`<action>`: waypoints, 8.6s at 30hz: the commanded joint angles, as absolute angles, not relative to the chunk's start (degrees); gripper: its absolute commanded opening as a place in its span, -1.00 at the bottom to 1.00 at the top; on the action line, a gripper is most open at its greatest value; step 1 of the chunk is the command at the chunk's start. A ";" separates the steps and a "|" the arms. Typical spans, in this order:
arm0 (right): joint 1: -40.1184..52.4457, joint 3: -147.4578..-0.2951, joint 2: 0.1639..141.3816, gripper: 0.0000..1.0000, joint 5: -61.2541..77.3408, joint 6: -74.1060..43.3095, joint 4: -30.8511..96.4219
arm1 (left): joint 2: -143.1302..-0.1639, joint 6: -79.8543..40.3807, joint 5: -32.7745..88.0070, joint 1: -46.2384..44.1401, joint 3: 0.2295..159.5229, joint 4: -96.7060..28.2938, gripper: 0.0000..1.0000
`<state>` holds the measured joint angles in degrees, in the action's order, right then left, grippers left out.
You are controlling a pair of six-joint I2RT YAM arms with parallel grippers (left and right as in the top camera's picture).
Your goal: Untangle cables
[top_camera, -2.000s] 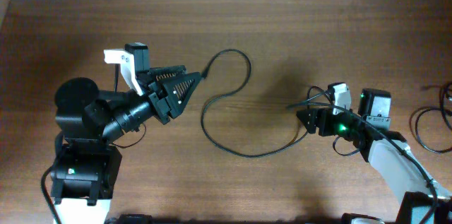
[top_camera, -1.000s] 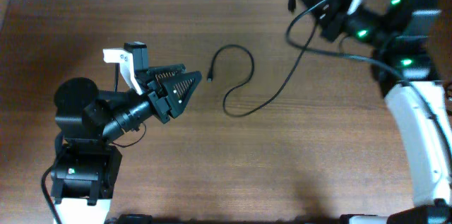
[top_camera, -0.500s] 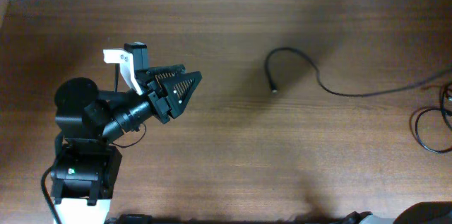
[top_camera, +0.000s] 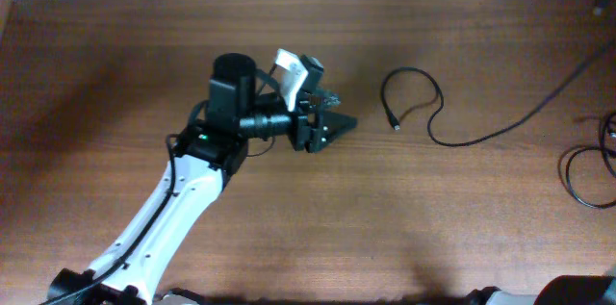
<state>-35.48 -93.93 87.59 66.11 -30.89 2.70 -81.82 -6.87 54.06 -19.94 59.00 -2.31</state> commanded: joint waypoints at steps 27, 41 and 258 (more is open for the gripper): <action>-33.34 -95.18 89.14 -0.92 59.05 -52.29 -11.00 | -85.60 11.22 34.70 -31.88 59.75 -0.60 0.98; -64.45 -95.15 90.94 -0.92 40.77 -24.14 25.10 | -85.06 9.67 39.57 -31.88 59.75 -4.82 0.98; -33.76 -114.65 137.34 -0.37 2.26 -12.75 48.40 | -63.99 0.84 45.21 -31.83 59.86 -4.43 0.98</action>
